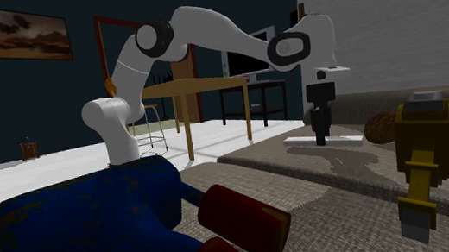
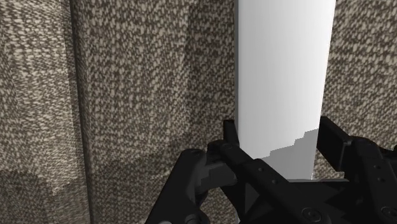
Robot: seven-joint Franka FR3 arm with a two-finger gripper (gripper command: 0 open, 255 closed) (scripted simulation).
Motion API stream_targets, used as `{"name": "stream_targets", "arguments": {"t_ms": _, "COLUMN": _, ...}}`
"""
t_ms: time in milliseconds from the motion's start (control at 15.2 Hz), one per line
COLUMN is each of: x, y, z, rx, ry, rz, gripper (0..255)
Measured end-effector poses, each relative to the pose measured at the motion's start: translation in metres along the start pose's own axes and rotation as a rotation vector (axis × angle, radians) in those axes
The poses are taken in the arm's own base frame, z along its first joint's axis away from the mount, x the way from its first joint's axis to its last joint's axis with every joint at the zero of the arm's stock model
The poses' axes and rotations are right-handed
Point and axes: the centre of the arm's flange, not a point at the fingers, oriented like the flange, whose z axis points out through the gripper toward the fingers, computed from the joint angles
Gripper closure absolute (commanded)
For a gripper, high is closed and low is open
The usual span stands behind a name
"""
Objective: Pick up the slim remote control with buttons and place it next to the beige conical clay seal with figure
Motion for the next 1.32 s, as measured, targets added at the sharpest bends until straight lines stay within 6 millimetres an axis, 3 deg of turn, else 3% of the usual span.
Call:
{"name": "stream_targets", "arguments": {"t_ms": 330, "x": 0.000, "y": 0.000, "z": 0.001, "rx": 0.000, "ry": 0.000, "rz": 0.000, "gripper": 255}}
{"name": "stream_targets", "arguments": {"t_ms": 396, "x": 0.000, "y": 0.000, "z": 0.001, "rx": 0.000, "ry": 0.000, "rz": 0.000, "gripper": 0}}
{"name": "stream_targets", "arguments": {"t_ms": 792, "x": 0.000, "y": 0.000, "z": 0.001, "rx": 0.000, "ry": 0.001, "rz": 0.000, "gripper": 0}}
{"name": "stream_targets", "arguments": {"t_ms": 1122, "x": 0.001, "y": 0.001, "z": -0.044, "rx": 0.001, "ry": 0.002, "rz": 0.000, "gripper": 0}}
{"name": "stream_targets", "arguments": {"t_ms": 1320, "x": 0.000, "y": 0.000, "z": -0.049, "rx": 0.000, "ry": 0.001, "rz": 0.000, "gripper": 0}}
